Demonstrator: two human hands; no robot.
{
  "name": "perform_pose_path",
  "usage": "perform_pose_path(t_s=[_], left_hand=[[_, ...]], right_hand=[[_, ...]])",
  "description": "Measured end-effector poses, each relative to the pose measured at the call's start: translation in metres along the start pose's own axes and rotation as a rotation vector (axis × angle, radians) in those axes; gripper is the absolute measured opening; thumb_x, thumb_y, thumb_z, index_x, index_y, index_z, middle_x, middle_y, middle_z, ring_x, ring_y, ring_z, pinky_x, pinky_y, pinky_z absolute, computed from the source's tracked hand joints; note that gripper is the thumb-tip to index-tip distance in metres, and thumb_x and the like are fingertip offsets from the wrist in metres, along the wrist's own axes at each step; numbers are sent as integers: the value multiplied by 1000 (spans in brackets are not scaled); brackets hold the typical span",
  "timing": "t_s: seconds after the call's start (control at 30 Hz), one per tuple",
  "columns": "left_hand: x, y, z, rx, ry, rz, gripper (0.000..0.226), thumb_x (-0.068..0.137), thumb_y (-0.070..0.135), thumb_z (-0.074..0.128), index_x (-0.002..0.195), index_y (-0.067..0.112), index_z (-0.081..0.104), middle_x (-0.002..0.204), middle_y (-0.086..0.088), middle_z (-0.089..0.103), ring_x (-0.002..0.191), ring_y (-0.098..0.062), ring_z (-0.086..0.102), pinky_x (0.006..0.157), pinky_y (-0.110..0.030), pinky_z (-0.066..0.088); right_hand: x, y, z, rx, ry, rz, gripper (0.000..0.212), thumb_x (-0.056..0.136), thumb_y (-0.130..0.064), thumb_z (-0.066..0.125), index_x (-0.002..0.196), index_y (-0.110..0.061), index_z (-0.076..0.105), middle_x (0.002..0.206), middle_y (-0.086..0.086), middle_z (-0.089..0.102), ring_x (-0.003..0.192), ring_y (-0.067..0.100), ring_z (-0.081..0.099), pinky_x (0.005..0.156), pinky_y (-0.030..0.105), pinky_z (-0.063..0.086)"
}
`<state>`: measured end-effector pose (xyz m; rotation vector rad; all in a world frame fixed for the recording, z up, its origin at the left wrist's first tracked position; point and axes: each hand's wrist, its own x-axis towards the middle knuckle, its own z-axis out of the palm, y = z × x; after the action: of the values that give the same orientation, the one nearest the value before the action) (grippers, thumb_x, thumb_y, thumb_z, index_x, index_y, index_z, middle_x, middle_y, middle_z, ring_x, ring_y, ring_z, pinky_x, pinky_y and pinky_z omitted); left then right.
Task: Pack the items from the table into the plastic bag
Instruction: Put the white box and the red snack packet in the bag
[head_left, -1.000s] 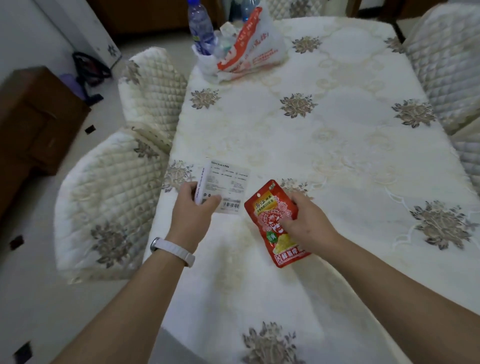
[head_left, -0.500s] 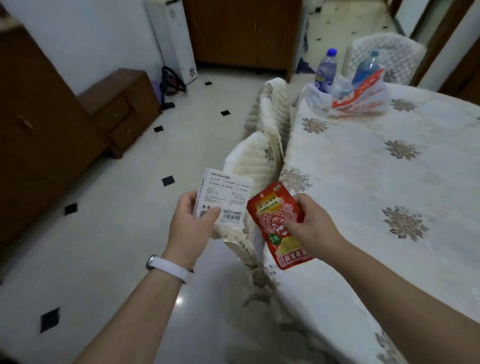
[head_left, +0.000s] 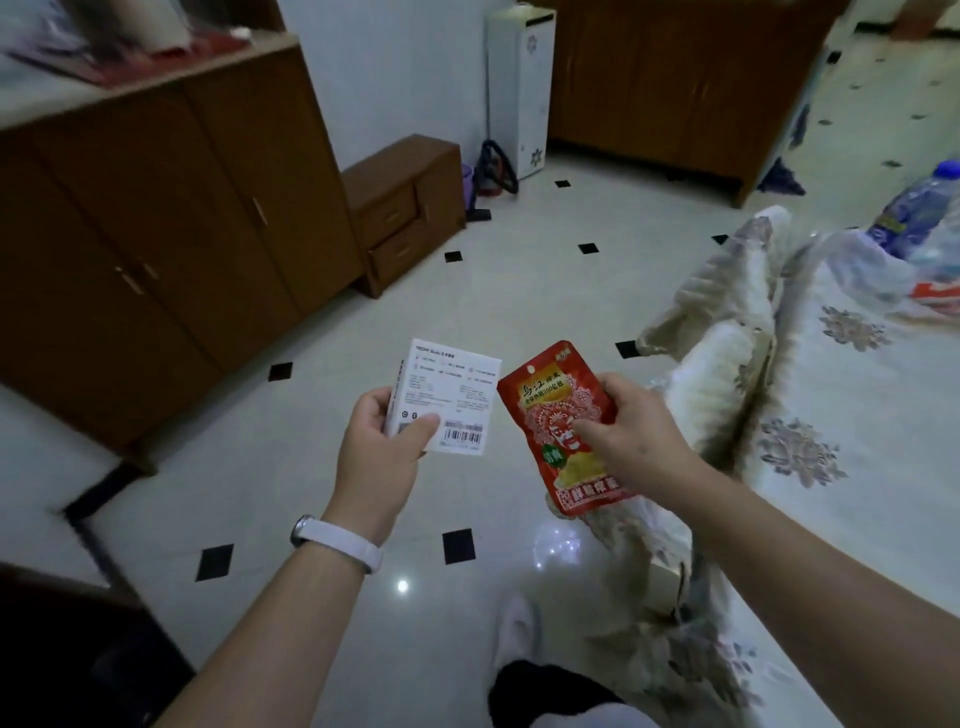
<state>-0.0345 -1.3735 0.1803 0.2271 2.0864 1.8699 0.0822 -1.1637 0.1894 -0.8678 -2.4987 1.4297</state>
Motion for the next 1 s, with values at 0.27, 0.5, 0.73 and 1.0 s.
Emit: perform_pose_path(t_s=[0.27, 0.5, 0.73, 1.0], left_hand=[[141, 7, -18, 11, 69, -40, 26, 89, 11, 65, 111, 20, 54, 109, 4, 71, 95, -15, 71, 80, -34, 57], [275, 44, 3, 28, 56, -65, 28, 90, 7, 64, 113, 16, 51, 109, 1, 70, 90, -12, 72, 75, -31, 57], [370, 67, 32, -3, -33, -25, 26, 89, 4, 63, 110, 16, 53, 109, -1, 71, 91, -12, 72, 74, -30, 56], [509, 63, 76, -53, -201, -24, 27, 88, 3, 64, 104, 22, 54, 108, 0, 71, 95, -16, 71, 75, -33, 56]], right_hand=[[147, -29, 47, 89, -36, -23, 26, 90, -17, 66, 113, -25, 55, 98, -8, 68, 85, 10, 67, 70, 31, 56], [276, -65, 34, 198, -13, 9, 26, 91, -17, 66, 113, -25, 55, 99, -9, 67, 87, 9, 66, 70, 29, 55], [355, -86, 6, 241, 81, 41, 26, 91, -20, 67, 112, -29, 55, 98, -13, 67, 87, 7, 66, 66, 27, 54], [449, -85, 1, 227, 254, 149, 25, 91, -16, 66, 109, -30, 57, 93, -12, 69, 81, 7, 68, 64, 25, 55]])
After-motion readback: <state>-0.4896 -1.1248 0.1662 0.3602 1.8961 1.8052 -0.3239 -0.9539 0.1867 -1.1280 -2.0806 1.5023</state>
